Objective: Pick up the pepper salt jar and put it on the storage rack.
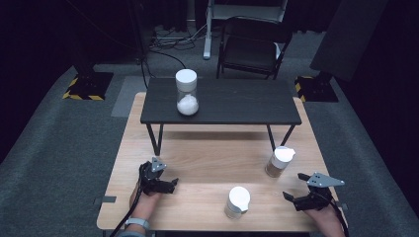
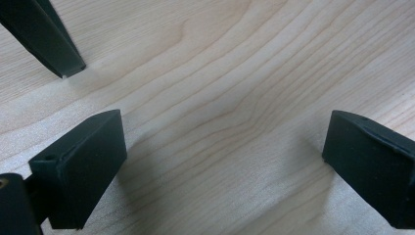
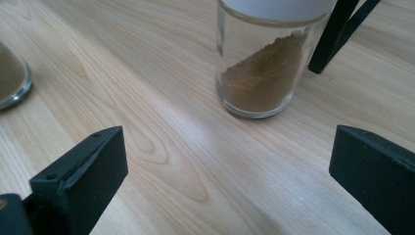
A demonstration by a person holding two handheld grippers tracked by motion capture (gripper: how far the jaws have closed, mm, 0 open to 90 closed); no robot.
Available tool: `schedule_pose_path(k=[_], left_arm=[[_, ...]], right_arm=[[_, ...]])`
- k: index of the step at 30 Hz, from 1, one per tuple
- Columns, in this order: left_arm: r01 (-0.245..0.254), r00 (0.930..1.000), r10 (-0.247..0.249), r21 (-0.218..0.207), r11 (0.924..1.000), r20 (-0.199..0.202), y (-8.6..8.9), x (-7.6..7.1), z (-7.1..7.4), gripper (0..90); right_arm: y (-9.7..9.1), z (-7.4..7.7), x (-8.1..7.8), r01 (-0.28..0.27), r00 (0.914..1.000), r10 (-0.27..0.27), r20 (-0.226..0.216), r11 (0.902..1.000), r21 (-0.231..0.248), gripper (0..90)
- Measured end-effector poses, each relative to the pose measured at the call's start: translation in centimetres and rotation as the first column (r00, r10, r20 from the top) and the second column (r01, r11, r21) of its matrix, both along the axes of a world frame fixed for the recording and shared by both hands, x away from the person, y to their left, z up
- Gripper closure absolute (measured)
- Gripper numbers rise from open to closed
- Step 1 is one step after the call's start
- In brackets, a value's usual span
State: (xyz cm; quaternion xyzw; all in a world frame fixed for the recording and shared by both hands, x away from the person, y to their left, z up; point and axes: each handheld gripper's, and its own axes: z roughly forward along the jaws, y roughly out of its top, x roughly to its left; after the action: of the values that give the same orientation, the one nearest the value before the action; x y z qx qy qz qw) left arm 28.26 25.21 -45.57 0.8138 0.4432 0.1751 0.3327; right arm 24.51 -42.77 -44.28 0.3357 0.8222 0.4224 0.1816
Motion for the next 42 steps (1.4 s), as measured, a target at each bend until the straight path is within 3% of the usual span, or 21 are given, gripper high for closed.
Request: schedule_pose_path(k=[11, 23, 28, 42], left_arm=[[0.003, 1.0, -0.003, -0.001, 1.0, -0.005, -0.1, 0.1, 0.0, 0.4], [0.003, 1.0, -0.003, 0.0, 1.0, -0.004, -0.1, 0.1, 0.0, 0.4], [0.004, 1.0, -0.004, 0.001, 1.0, -0.004, -0.1, 0.2, 0.0, 0.4], [0.003, 1.0, -0.003, 0.001, 1.0, -0.004, -0.1, 0.2, 0.0, 0.4]], right_arm=[[0.7, 0.7, -2.3, -0.007, 0.9982, 0.005, 0.059, 0.9992, 0.04, 0.5], [1.0, 1.0, -3.8, -0.023, 0.9947, 0.013, 0.102, 0.995, 0.097, 0.1], [1.1, 1.2, -4.2, -0.044, 0.9936, 0.03, 0.109, 0.9909, 0.127, 0.0], [2.8, 2.1, -5.0, -0.096, 0.9889, 0.078, 0.126, 0.9849, 0.144, 0.0]])
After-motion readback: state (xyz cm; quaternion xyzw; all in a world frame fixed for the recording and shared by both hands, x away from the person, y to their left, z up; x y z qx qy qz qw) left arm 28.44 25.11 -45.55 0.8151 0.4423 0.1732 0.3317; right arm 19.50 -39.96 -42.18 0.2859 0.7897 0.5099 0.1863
